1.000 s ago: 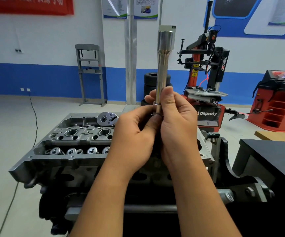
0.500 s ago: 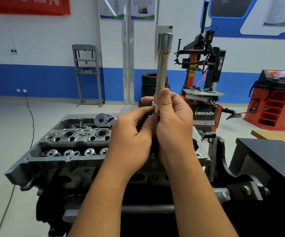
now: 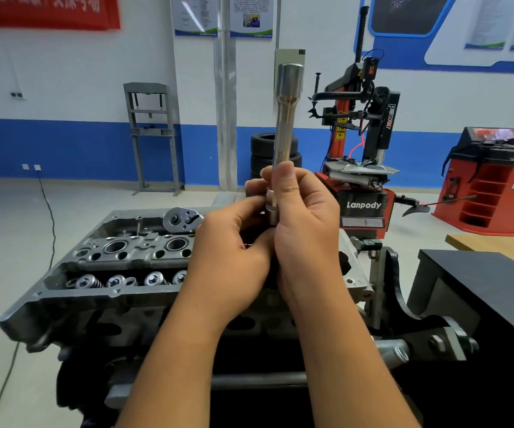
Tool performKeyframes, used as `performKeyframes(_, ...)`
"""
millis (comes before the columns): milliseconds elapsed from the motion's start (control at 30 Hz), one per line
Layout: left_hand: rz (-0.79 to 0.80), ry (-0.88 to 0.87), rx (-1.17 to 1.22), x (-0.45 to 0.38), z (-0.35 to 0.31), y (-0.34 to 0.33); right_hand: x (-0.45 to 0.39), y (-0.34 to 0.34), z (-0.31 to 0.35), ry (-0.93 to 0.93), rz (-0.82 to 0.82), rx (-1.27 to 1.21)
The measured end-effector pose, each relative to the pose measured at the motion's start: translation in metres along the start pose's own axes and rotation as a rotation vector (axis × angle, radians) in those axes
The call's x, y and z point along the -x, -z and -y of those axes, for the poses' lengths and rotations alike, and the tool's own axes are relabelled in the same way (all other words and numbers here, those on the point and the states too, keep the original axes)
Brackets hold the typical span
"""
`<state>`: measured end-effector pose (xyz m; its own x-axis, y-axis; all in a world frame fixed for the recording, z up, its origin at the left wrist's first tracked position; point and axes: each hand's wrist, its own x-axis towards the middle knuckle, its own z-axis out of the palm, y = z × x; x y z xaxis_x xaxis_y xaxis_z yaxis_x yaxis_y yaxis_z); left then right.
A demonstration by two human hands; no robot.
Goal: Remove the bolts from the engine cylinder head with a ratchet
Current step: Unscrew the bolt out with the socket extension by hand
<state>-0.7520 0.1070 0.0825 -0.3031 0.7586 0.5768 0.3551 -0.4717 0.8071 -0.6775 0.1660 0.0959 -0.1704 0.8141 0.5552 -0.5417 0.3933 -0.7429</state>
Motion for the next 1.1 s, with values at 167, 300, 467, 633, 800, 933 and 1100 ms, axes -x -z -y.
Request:
performKeyframes(167,-0.138,-0.017,-0.074,0.0,0.0,-0.005,0.0,-0.003,0.002,-0.041,0.017,-0.024)
performKeyframes(300,-0.21,-0.046,-0.112,0.004,0.0,-0.008,0.002,-0.002,0.001,-0.021,0.018,-0.016)
performKeyframes(467,-0.05,-0.046,-0.115,0.004,-0.004,-0.002,0.001,-0.001,0.001,-0.013,0.02,0.008)
performKeyframes(633,-0.162,-0.045,-0.13,0.004,-0.005,-0.006,0.002,-0.003,0.005,-0.054,0.034,-0.059)
performKeyframes(800,-0.201,-0.017,-0.122,0.004,-0.002,-0.008,0.002,0.0,0.007,-0.029,0.017,-0.053)
performKeyframes(933,-0.083,-0.019,-0.178,0.002,-0.002,0.001,0.002,0.003,0.003,0.01,0.065,-0.034)
performKeyframes(1100,0.021,0.023,-0.166,0.0,-0.006,0.005,0.0,0.001,0.0,0.002,0.049,0.014)
